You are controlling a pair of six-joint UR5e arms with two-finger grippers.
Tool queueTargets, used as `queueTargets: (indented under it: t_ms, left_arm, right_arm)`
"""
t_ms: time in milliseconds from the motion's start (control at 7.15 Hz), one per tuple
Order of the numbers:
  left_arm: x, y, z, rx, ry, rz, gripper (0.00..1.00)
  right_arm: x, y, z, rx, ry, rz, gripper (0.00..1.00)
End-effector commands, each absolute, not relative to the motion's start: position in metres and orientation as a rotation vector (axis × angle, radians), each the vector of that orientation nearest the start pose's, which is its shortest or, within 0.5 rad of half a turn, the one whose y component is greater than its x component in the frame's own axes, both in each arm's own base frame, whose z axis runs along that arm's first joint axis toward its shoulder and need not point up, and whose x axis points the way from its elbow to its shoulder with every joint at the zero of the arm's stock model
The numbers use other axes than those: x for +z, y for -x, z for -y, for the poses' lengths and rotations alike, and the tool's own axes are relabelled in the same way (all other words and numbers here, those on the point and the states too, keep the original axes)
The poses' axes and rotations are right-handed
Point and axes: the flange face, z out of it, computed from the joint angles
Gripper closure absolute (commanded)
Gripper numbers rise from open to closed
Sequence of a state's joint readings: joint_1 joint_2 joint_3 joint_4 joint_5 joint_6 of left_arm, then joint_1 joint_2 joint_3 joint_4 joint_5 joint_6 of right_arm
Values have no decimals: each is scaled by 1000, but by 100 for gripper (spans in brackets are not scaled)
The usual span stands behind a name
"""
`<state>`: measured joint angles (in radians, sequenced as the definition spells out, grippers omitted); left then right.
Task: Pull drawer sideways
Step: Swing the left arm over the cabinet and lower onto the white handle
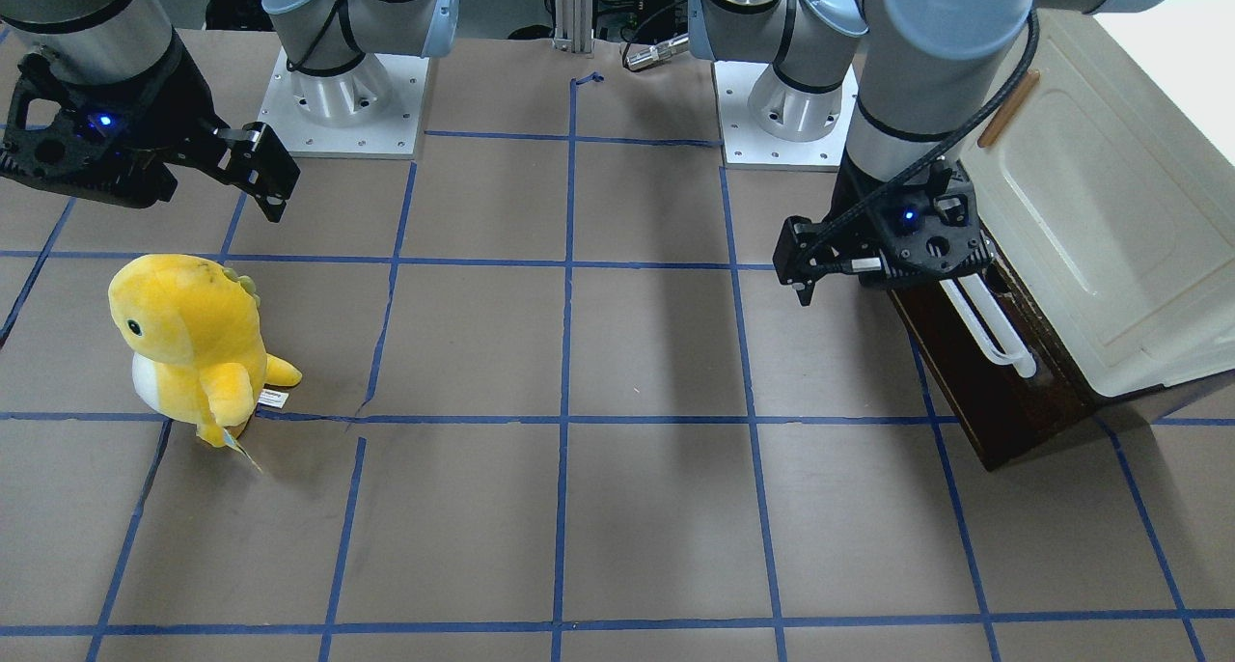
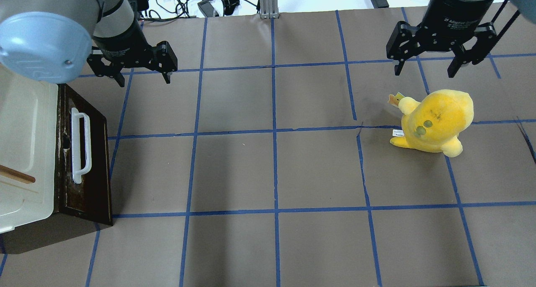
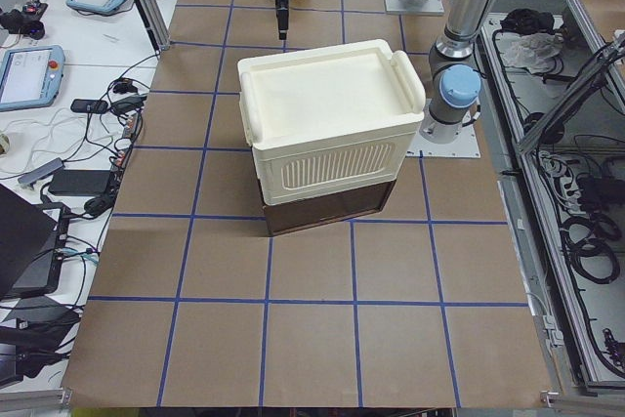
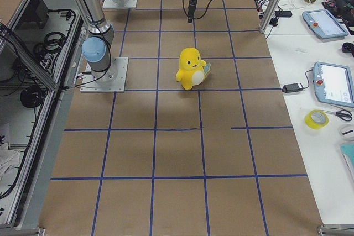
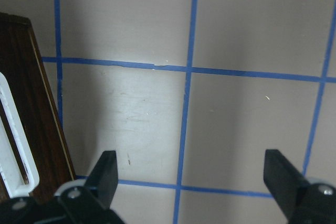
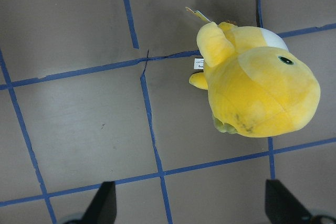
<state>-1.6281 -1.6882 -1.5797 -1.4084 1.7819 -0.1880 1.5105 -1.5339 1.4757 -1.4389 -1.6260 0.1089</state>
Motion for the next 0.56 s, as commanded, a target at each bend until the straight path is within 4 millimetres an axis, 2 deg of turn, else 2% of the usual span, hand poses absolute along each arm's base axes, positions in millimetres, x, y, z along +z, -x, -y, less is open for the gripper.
queueTargets:
  t_ms: [0,140,419]
  left_arm:
    - [400,167,544,-95,258,-2694,0]
    - [376,163,544,-79,217,-2536,0]
    - [327,149,544,-14,165,-2332,0]
  right_arm:
    - [504,-98,506,116,-266,-3185,0]
    - [504,-98,506,116,-266,-3185,0]
    - [504,-98,506,116,-266,-3185,0]
